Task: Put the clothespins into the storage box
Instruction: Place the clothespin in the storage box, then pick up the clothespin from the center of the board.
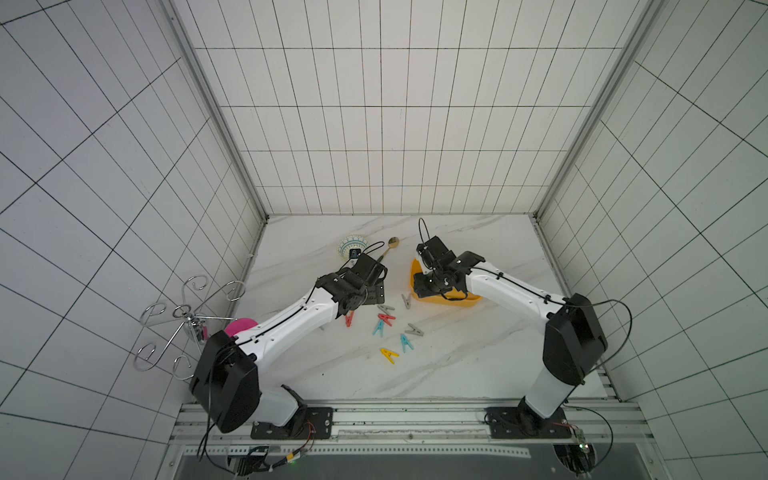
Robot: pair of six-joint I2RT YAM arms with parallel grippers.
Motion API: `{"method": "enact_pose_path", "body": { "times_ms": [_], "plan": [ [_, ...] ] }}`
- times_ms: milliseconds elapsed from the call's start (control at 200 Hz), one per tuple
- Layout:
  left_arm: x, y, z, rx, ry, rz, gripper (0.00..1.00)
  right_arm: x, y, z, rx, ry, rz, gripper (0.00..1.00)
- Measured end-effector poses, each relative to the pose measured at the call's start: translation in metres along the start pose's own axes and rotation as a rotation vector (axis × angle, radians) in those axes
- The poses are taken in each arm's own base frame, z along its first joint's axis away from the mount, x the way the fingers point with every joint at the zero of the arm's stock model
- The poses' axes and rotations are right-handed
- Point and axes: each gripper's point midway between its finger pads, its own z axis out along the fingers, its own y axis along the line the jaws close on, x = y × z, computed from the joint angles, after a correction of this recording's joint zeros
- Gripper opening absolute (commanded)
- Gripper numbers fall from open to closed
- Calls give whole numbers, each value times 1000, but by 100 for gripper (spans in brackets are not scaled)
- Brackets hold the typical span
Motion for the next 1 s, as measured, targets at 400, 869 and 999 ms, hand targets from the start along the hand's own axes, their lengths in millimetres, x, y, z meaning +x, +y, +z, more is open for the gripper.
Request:
{"method": "enact_pose_path", "body": {
  "times_ms": [400,869,999],
  "plan": [
    [0,18,-9,-3,-24,-39,98,21,0,67,77,39,82,48],
    [-1,20,-15,6,-37,-44,98,17,-5,94,125,32,120,30],
    [-1,21,-15,4,-37,-45,98,17,-4,94,129,31,117,22]
  ]
}}
